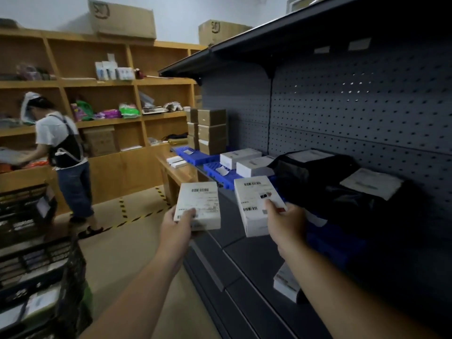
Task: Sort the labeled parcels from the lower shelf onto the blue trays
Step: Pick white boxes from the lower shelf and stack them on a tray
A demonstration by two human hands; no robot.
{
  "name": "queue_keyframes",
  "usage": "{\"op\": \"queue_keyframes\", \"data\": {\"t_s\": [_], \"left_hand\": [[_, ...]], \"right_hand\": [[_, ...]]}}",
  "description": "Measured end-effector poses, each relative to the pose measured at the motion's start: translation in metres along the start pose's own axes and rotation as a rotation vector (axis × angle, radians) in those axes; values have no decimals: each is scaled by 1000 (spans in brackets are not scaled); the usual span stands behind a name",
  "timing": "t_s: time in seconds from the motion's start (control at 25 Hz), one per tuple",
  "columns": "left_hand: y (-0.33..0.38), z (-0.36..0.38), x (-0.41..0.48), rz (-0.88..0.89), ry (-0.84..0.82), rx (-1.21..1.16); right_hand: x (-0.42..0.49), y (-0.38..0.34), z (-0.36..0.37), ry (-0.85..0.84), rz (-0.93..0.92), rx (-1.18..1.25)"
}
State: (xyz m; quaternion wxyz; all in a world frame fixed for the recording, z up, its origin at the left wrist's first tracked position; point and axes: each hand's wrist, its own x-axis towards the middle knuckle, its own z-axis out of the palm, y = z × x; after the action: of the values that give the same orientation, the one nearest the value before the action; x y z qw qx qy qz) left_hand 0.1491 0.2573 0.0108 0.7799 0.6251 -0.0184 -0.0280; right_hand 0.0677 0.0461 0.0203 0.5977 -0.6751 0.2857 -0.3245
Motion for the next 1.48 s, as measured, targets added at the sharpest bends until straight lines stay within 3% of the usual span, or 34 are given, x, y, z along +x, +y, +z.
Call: {"op": "queue_keyframes", "data": {"t_s": [0.36, 0.8, 0.96, 1.16, 1.48], "left_hand": [[51, 50, 150, -25, -305, -66], [47, 76, 299, -49, -434, -12], [58, 92, 358, -14, -488, -15], [57, 126, 425, -172, -624, -81], [31, 153, 478, -26, -752, 165]], "right_hand": [[71, -56, 64, 357, 34, 47], [138, -48, 164, 470, 23, 19], [149, -48, 174, 615, -5, 58], [151, -53, 181, 843, -76, 176], [207, -65, 253, 943, 54, 113]]}}
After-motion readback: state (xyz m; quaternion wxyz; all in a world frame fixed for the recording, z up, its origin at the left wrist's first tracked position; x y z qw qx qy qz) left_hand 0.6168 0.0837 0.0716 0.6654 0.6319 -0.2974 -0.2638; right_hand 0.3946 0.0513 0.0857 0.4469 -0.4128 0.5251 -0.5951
